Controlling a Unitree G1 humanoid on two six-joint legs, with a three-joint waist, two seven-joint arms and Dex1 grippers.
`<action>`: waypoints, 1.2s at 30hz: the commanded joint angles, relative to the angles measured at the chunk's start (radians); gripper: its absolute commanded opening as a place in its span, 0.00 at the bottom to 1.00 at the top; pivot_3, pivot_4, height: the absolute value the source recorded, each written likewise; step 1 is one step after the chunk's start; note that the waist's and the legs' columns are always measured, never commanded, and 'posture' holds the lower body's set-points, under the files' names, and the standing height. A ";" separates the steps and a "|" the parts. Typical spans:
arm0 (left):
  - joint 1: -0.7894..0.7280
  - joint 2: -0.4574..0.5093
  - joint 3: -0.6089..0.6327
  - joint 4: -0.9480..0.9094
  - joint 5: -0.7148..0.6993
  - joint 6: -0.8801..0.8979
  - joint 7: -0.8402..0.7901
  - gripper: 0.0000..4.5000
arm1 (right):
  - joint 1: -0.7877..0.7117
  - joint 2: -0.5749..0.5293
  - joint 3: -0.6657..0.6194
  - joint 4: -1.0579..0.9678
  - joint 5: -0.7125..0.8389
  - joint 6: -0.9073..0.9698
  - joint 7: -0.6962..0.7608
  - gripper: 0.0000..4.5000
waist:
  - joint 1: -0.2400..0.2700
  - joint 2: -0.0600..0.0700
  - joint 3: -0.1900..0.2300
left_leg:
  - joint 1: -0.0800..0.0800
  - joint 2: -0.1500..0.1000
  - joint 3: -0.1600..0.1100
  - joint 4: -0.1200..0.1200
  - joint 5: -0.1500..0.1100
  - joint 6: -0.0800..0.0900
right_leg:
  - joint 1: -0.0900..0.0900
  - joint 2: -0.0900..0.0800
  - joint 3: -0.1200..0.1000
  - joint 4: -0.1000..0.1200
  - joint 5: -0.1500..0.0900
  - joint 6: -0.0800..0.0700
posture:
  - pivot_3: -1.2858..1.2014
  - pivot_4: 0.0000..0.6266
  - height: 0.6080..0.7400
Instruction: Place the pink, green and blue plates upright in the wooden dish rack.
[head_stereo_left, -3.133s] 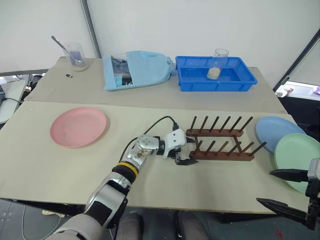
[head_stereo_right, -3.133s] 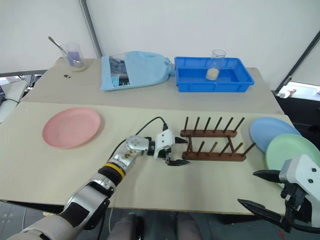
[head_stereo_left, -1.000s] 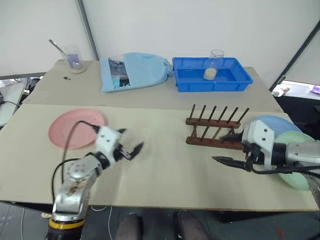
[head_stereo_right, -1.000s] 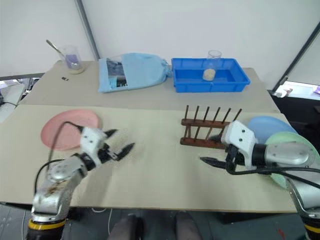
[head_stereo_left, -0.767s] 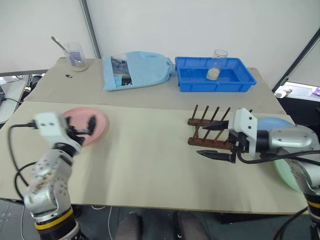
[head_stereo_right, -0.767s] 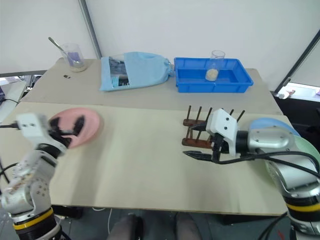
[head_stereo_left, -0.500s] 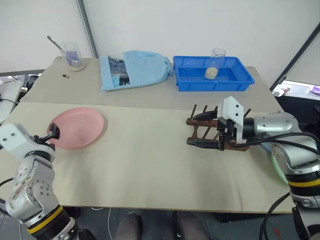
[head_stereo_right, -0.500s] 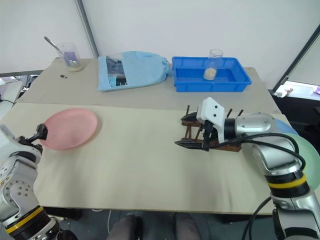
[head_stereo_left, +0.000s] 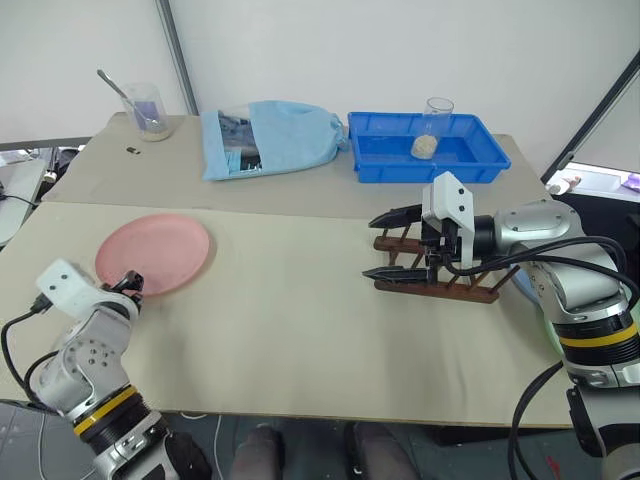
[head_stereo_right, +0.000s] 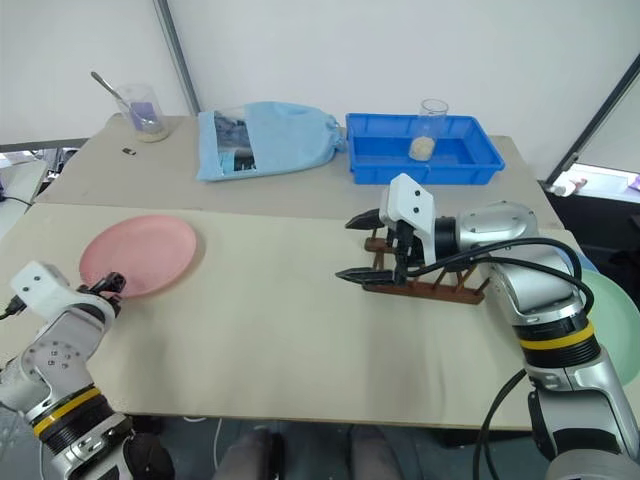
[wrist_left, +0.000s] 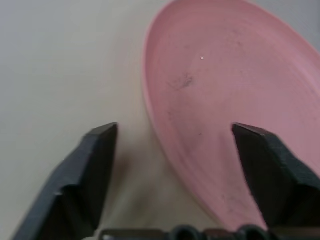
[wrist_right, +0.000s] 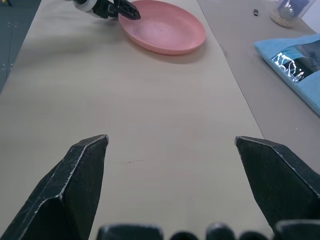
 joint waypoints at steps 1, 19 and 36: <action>-0.024 0.015 -0.035 0.041 -0.001 -0.021 0.007 0.39 | -0.020 -0.010 -0.015 -0.038 -0.010 -0.006 -0.006 1.00 | 0.000 0.000 0.000 | 0.000 0.000 0.000 0.000 0.000 0.000 | 0.000 0.000 0.000 0.000 0.000 0.000 | 0.52 0.24 0.67; -0.308 -0.231 -0.351 -0.021 -0.044 -0.076 0.079 0.01 | -0.194 0.314 0.292 0.200 -0.516 -0.314 -0.331 1.00 | -0.008 -0.001 0.000 | -0.006 -0.001 0.000 0.000 0.001 -0.001 | -0.005 -0.001 0.001 -0.001 0.002 0.001 | 0.52 0.24 0.67; -0.338 -0.244 -0.328 -0.061 -0.127 0.003 0.164 0.00 | -0.298 0.412 0.387 0.580 -0.826 -0.637 -0.544 0.28 | -0.005 -0.001 0.000 | -0.017 -0.002 -0.001 -0.001 0.001 -0.001 | -0.018 -0.001 0.001 0.003 0.004 0.002 | 0.52 0.24 0.67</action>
